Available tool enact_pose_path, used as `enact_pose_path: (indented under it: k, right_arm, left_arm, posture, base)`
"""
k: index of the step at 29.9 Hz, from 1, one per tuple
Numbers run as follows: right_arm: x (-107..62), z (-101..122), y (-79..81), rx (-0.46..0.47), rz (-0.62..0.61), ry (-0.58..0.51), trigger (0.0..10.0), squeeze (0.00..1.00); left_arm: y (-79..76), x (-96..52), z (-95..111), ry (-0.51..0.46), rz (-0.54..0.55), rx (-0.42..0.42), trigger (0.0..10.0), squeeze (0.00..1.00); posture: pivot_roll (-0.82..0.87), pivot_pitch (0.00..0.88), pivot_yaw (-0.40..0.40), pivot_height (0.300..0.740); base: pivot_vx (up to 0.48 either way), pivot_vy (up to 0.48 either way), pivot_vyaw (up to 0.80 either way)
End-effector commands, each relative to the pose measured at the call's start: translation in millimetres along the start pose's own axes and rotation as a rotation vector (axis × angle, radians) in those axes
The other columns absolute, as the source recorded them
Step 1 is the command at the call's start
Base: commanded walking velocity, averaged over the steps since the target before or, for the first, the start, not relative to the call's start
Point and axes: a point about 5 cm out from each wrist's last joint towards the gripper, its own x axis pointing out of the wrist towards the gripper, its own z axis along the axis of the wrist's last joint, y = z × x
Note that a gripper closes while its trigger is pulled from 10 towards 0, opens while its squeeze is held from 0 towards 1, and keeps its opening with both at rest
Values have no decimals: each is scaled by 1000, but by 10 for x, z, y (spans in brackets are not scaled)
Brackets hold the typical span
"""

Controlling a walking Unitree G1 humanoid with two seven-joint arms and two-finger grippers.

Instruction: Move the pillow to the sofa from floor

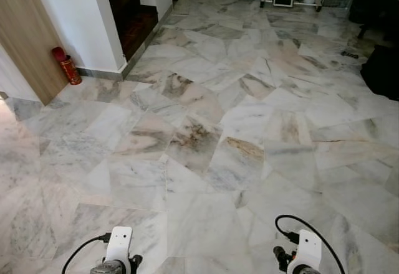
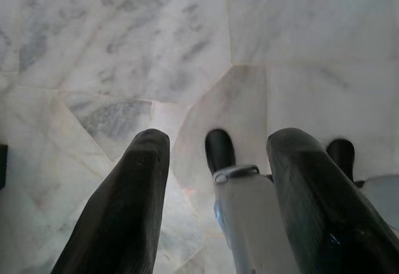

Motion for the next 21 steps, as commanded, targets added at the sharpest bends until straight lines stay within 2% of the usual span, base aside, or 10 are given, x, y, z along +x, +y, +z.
enact_pose_path:
  k: [1, 6, 12, 17, 21]
  right_arm:
    - [-5, -28, -13, 11, 0, 13, 10000, 0]
    - [-3, -39, 1, 15, 10, 32, 10000, 0]
    - [2, -53, 16, 24, -10, 55, 10000, 0]
    - [4, -49, 17, 42, -30, 52, 10000, 0]
    - [8, -23, 19, 4, -21, 42, 10000, 0]
  left_arm:
    - [20, -10, -47, -22, 36, -70, 10000, 0]
    - [22, -11, -21, -51, 31, -85, 10000, 0]
    - [34, -8, 6, -43, 6, -14, 10000, 0]
    - [34, -7, 11, -37, -5, -9, 10000, 0]
    - [34, -5, 17, -29, -12, 16, 10000, 0]
  posture:
    - [-96, 52, -14, 740]
    - [-90, 53, -11, 740]
    - [-103, 57, 6, 740]
    - [-103, 57, 6, 740]
    - [-94, 60, 3, 740]
  base:
    - [0, 0, 0]
    - [0, 0, 0]
    - [0, 0, 0]
    - [0, 0, 0]
    - [0, 0, 0]
